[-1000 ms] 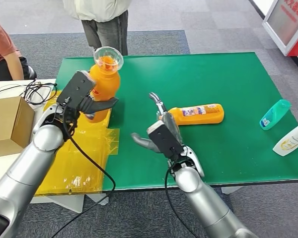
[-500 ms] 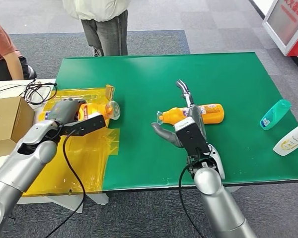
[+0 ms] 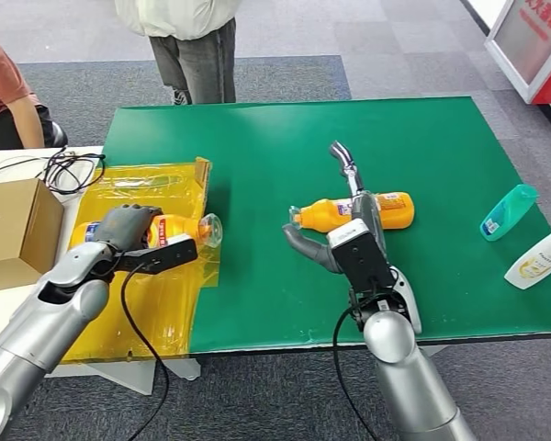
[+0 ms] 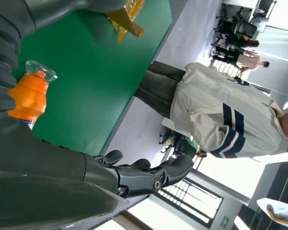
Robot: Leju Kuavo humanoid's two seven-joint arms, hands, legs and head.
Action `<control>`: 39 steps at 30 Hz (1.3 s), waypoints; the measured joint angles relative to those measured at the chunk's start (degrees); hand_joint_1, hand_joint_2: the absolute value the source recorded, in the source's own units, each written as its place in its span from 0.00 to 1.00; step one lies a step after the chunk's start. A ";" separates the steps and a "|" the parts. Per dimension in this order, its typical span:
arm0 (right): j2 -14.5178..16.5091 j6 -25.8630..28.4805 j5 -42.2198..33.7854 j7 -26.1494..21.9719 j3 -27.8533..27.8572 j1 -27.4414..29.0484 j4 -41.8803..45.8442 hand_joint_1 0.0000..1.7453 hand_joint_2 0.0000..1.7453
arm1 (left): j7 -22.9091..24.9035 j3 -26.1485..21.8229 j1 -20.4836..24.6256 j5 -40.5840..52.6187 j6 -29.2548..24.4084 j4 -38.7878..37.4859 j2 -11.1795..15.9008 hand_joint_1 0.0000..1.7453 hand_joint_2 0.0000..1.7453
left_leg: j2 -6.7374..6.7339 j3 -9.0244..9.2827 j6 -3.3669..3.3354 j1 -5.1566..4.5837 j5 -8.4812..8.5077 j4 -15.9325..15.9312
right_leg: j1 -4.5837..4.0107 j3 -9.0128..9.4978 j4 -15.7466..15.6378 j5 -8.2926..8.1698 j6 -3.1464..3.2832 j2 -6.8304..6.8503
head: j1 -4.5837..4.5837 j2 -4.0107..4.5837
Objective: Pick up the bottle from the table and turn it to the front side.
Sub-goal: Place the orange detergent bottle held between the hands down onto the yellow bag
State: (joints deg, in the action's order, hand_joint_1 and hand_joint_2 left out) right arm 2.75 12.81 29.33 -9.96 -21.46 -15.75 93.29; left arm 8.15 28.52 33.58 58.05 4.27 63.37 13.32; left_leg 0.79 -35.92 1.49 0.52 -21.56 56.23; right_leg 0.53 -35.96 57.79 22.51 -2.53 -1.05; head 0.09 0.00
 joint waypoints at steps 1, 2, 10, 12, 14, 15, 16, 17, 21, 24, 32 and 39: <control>0.00 -0.09 0.01 -0.05 0.00 0.00 0.20 0.00 1.00 | -0.23 -0.03 -0.26 0.37 -0.29 -0.11 0.02 1.00 1.00 | 0.00 0.00 0.00 0.00 0.00 0.00 | 0.00 0.00 0.00 0.00 0.00 0.00 | 0.01 0.00; 0.00 -0.19 0.00 -0.11 -0.01 -0.01 0.36 0.00 1.00 | -0.39 -0.07 -0.47 0.70 -0.51 -0.21 0.03 1.00 1.00 | 0.00 0.00 0.00 0.00 0.00 0.00 | 0.00 0.00 0.00 0.00 0.00 0.00 | 0.01 0.00; 0.00 -0.51 0.02 -0.66 -0.34 0.05 2.32 0.00 1.00 | -1.66 -1.13 -2.30 2.64 -1.77 -0.71 0.37 1.00 1.00 | 0.00 0.00 0.00 -0.01 0.00 0.00 | 0.00 0.01 0.00 0.00 0.00 0.00 | 0.01 0.00; 0.00 -0.50 0.08 -0.84 -0.44 0.05 2.98 0.00 1.00 | -1.73 -1.74 -2.95 2.68 -2.31 -1.06 0.35 1.00 1.00 | 0.00 0.00 0.00 0.00 0.00 0.00 | 0.00 0.00 0.00 0.00 0.00 0.00 | 0.01 0.00; 0.00 -0.47 0.14 -1.01 -0.60 0.05 3.64 0.00 1.00 | -1.74 -2.59 -3.55 2.72 -2.92 -1.57 0.28 1.00 1.00 | 0.00 0.00 0.00 0.00 0.00 0.00 | 0.00 0.00 0.00 0.00 0.00 0.00 | 0.00 0.00; 0.00 -0.45 0.17 -1.05 -0.70 0.05 3.93 0.00 1.00 | -1.75 -3.05 -3.80 2.72 -3.12 -1.90 0.21 1.00 1.00 | 0.00 0.00 0.00 0.00 0.00 0.00 | 0.00 0.00 0.00 0.00 0.00 0.00 | 0.00 0.00; 0.00 -0.43 0.19 -1.09 -0.82 0.05 4.19 0.00 1.00 | -1.75 -3.51 -4.03 2.72 -3.28 -2.26 0.14 1.00 1.00 | 0.00 0.00 0.00 0.00 0.00 0.00 | 0.00 0.00 0.00 0.00 0.00 0.00 | 0.00 0.00; 0.00 -0.41 0.21 -1.11 -0.92 0.05 4.41 0.00 1.00 | -1.75 -3.92 -4.22 2.71 -3.39 -2.61 0.04 1.00 1.00 | 0.00 0.00 0.00 0.00 0.00 0.00 | 0.00 0.00 0.00 0.00 0.00 0.00 | 0.00 0.00; 0.00 -0.38 0.25 -1.16 -1.22 0.05 4.93 0.00 1.00 | -1.75 -5.10 -4.73 2.65 -3.49 -3.69 -0.27 1.00 1.00 | 0.00 0.00 0.00 0.00 0.00 0.00 | 0.00 0.00 -0.01 0.00 0.00 0.00 | 0.00 0.00; 0.00 -0.38 0.25 -1.16 -1.31 0.05 5.00 0.00 1.00 | -1.75 -5.41 -4.83 2.64 -3.49 -4.23 -0.40 1.00 1.00 | 0.00 0.00 0.00 0.00 0.00 0.00 | 0.00 0.00 -0.01 0.00 0.00 0.00 | 0.00 0.00; -0.01 -0.13 0.25 -1.36 -1.33 0.05 5.54 0.00 1.00 | -1.50 -8.23 -5.58 1.56 -6.17 -6.28 -1.65 0.00 0.00 | 0.00 0.00 0.00 0.00 0.00 0.00 | 0.00 0.00 -0.01 0.00 0.00 0.00 | 0.01 0.00; -0.07 0.83 0.36 -2.33 -1.31 0.34 7.57 0.00 1.00 | -1.64 -10.52 -6.56 2.43 -7.98 -8.09 -2.50 0.00 0.00 | 0.00 0.00 0.00 0.00 0.00 0.00 | 0.00 -0.01 -0.01 0.00 0.00 0.00 | 0.00 0.00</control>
State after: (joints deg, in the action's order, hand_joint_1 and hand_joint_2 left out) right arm 2.69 13.64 29.68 -12.29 -22.77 -15.41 100.86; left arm 6.51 18.00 27.01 60.48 -3.70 55.28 10.82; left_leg 0.79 -35.92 1.49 0.52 -21.56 56.23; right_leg 0.52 -35.97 57.78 22.51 -2.53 -1.05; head 0.09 0.00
